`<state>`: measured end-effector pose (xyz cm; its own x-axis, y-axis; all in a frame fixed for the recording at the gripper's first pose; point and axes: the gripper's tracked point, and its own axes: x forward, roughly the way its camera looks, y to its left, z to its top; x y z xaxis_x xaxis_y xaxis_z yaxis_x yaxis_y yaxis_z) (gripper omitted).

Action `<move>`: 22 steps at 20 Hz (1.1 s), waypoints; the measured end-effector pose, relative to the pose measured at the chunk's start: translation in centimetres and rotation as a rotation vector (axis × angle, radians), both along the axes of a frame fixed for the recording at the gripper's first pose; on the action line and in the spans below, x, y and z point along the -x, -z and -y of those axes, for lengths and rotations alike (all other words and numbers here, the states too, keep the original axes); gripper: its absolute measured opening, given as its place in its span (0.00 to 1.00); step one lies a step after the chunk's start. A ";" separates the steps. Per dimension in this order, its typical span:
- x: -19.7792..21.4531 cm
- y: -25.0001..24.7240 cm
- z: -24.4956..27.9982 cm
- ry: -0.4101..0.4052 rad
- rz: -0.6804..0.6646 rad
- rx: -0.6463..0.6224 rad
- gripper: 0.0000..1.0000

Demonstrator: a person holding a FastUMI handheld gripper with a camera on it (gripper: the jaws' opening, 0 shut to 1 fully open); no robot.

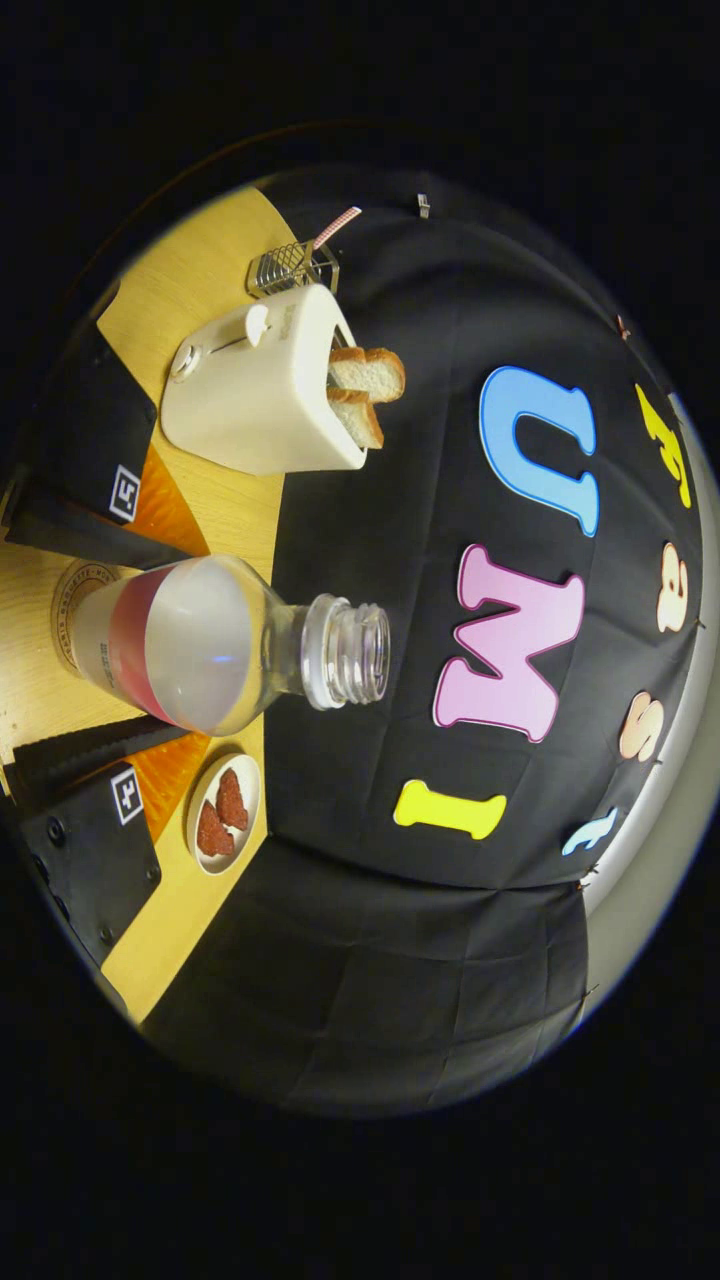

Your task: Take the bottle from table, then pour the juice into the cup, finally place the bottle on the coaster

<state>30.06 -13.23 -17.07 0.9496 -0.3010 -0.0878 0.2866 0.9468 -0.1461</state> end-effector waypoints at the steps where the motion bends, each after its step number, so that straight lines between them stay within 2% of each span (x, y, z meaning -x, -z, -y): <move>1: -0.4 0.7 0.0 0.003 -0.014 -0.006 0.73; 3: -0.7 1.3 0.3 0.013 -0.022 -0.008 0.74; 6: -1.1 1.9 0.2 0.023 0.008 -0.100 0.74; 8: -0.7 2.2 1.1 0.049 -0.007 -0.086 0.74; 15: -0.4 3.3 1.1 0.033 -0.031 -0.119 0.77; 17: -0.2 2.8 0.9 0.026 -0.027 -0.131 0.81; 18: -0.3 2.4 0.6 0.015 -0.015 -0.130 0.92; 19: -0.1 1.9 0.9 0.022 -0.011 -0.122 0.98; 22: 1.3 2.2 1.6 0.052 -0.053 -0.135 0.97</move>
<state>28.74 -14.79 -19.27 0.9260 -0.3317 -0.1805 0.3311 0.9430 -0.0346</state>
